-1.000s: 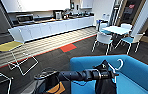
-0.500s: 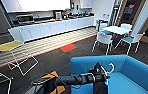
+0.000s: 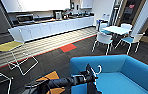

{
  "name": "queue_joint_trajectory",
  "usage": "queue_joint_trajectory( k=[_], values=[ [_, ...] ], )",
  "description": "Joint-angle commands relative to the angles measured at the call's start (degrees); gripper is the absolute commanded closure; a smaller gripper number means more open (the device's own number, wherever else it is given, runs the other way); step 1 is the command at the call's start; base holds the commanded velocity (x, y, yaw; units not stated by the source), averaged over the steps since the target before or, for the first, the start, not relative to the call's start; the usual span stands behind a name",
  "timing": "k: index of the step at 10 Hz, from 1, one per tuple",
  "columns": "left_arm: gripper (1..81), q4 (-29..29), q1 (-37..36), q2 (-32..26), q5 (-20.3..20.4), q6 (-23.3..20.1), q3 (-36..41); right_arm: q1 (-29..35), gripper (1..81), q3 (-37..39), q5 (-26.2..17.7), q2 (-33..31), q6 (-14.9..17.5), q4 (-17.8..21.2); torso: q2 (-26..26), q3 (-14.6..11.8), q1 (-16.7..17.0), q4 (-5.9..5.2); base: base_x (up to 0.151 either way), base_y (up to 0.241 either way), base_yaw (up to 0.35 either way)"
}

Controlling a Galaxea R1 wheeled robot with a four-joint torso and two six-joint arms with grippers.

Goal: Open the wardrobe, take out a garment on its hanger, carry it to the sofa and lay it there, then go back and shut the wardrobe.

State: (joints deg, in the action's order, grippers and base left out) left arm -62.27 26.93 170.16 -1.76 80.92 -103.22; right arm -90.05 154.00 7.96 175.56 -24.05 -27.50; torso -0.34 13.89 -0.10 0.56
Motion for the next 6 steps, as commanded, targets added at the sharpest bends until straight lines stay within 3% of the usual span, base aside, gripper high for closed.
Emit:
queue_joint_trajectory(
  k=[1, 6],
  values=[
    [81.1, -3.9, -9.1, -1.5, 0.7, -0.4, 0.9, 0.2, 1.0, -0.5, -2.7, 0.9, 0.1, 0.1, 0.0, 0.0, 0.0, 0.0, 0.0, 0.0, 0.0],
    [81.1, -10.2, -6.6, -3.8, -5.4, -0.5, 0.1, 0.2, 1.0, -0.5, -2.7, 0.9, 0.1, 0.1, 0.0, 0.0, 0.0, 0.0, 0.0, 0.0, 0.0]
  ],
)
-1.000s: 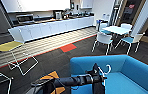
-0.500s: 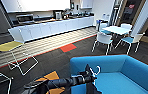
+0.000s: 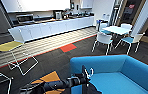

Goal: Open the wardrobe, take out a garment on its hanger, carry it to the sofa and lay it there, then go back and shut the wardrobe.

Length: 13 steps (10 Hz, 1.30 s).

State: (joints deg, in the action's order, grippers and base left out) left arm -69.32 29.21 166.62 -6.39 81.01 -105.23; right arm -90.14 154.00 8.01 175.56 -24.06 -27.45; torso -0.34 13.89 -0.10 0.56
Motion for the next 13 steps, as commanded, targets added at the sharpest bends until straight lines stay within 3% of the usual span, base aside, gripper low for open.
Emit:
queue_joint_trajectory(
  k=[1, 4, 7, 10, 11, 13],
  values=[
    [81.1, -3.4, -8.8, -1.1, -0.7, -0.6, 2.1, 0.3, 1.0, -0.5, -2.7, 0.9, 0.2, 0.0, 0.0, 0.0, 0.0, 0.0, 0.0, 0.0, 0.0],
    [81.1, -6.0, -6.8, -4.4, -4.4, -0.9, 2.1, 0.3, 1.0, -0.5, -2.7, 0.9, 0.2, 0.0, 0.0, 0.0, 0.0, 0.0, 0.0, 0.0, 0.0],
    [81.1, -6.9, -5.0, -8.2, -4.6, -1.2, 2.4, 0.3, 1.0, -0.5, -2.7, 0.9, 0.2, 0.0, 0.0, 0.0, 0.0, 0.0, 0.0, 0.0, 0.0],
    [81.1, -11.0, -3.7, -9.5, -7.9, -1.2, 4.5, 0.3, 1.0, -0.4, -2.7, 0.9, 0.2, 0.0, 0.0, 0.0, 0.0, 0.0, 0.0, 0.0, 0.0],
    [1.0, -11.7, -3.5, -9.7, -7.9, -1.2, 5.9, 0.3, 1.0, -0.4, -2.7, 0.9, 0.2, -0.1, 0.0, 0.0, 0.0, 0.0, 0.0, 0.0, 0.0],
    [1.0, -13.1, -3.3, -9.7, -12.0, -1.4, 9.7, 0.3, 1.0, -0.4, -2.6, 0.9, 0.2, -0.1, 0.0, 0.0, 0.0, 0.0, 0.0, 0.0, 0.0]
  ],
)
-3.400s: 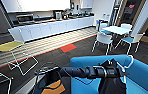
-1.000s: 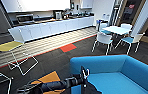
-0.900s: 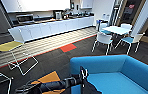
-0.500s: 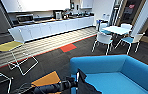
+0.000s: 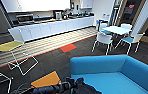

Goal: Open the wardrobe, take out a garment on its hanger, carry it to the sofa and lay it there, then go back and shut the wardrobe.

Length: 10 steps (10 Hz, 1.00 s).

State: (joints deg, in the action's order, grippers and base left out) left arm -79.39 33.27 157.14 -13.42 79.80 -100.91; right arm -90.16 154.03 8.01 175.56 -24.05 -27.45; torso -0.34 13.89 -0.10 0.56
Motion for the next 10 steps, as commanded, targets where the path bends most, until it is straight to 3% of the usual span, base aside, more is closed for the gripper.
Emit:
queue_joint_trajectory(
  k=[1, 2, 5, 9, 10],
  values=[
    [1.0, -4.3, -6.9, -0.4, -7.1, -0.2, 7.1, 0.3, 1.0, -0.4, -2.4, 0.9, 0.1, -0.1, 0.0, 0.0, 0.0, 0.0, 0.0, 0.0, 0.0],
    [1.0, -4.7, -5.9, -0.9, -8.6, -0.2, 7.3, 0.2, 1.0, -0.4, -2.4, 0.9, 0.1, -0.1, 0.0, 0.0, 0.0, 0.0, 0.0, 0.0, 0.0],
    [1.0, -3.8, 0.2, -6.1, -8.0, -0.1, 8.0, 0.1, 1.0, -0.4, -2.3, 0.9, 0.1, 0.0, 0.0, 0.0, 0.0, 0.0, 0.0, 0.0, 0.0],
    [1.0, -5.0, 16.2, -13.4, -7.9, -0.6, 5.6, 0.2, 1.0, -0.3, -1.9, 0.8, 0.1, -0.1, 0.0, 0.0, 0.0, 0.0, 0.0, 0.0, 0.0],
    [1.0, -5.0, 19.4, -13.6, -7.9, -2.5, 4.5, 0.1, 1.0, -0.3, -1.9, 0.8, 0.1, -0.1, 0.0, 0.0, 0.0, 0.0, 0.0, 0.0, 0.0]
  ],
)
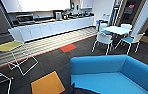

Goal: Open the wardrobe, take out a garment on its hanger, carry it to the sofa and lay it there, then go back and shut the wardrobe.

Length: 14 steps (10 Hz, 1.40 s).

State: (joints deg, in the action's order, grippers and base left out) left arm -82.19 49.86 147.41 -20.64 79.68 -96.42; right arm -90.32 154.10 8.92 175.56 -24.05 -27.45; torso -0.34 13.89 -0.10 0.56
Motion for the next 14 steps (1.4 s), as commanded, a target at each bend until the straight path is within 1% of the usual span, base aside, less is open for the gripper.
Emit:
queue_joint_trajectory(
  k=[1, 4, 8, 9, 11, 13, 14],
  values=[
    [1.0, -2.1, 5.5, -3.7, -0.7, -3.9, -1.8, 0.3, 1.0, -0.4, -2.8, 0.8, 0.1, -0.1, 0.0, 0.0, 0.0, 0.0, 0.0, 0.0, 0.0],
    [1.0, -2.4, 10.8, -1.2, -0.5, -4.7, -8.6, 0.4, 1.0, -0.4, -2.8, 0.7, 0.1, -0.1, 0.0, 0.0, 0.0, 0.0, 0.0, 0.0, 0.0],
    [1.0, -2.9, 15.3, 1.3, -0.5, -5.7, -13.7, 0.4, 1.0, -0.4, -2.9, 0.7, 0.1, -0.1, 0.0, 0.0, 0.0, 0.0, 0.0, 0.0, 0.0],
    [1.0, -2.9, 15.8, 2.0, -0.5, -5.7, -14.7, 0.4, 1.0, -0.4, -2.9, 0.8, 0.2, -0.1, 0.0, 0.0, 0.0, 0.0, 0.0, 0.0, 0.0],
    [1.0, -3.0, 16.2, 2.1, 1.9, -6.0, -14.9, 0.4, 1.0, -0.4, -2.9, 0.8, 0.2, -0.1, 0.0, 0.0, 0.1, 0.0, 0.0, 0.0, 0.0],
    [1.0, -3.0, 16.5, 2.4, 2.4, -6.1, -15.7, 0.4, 1.0, -0.4, -2.8, 0.8, 0.2, -0.1, 0.0, -0.1, 0.1, 0.0, 0.0, 0.0, 0.0],
    [1.0, -3.0, 16.6, 2.4, 2.4, -6.1, -15.7, 0.4, 1.0, -0.4, -2.9, 0.8, 0.2, -0.1, 0.0, -0.1, 0.1, 0.0, -0.065, 0.0, 0.0]
  ],
)
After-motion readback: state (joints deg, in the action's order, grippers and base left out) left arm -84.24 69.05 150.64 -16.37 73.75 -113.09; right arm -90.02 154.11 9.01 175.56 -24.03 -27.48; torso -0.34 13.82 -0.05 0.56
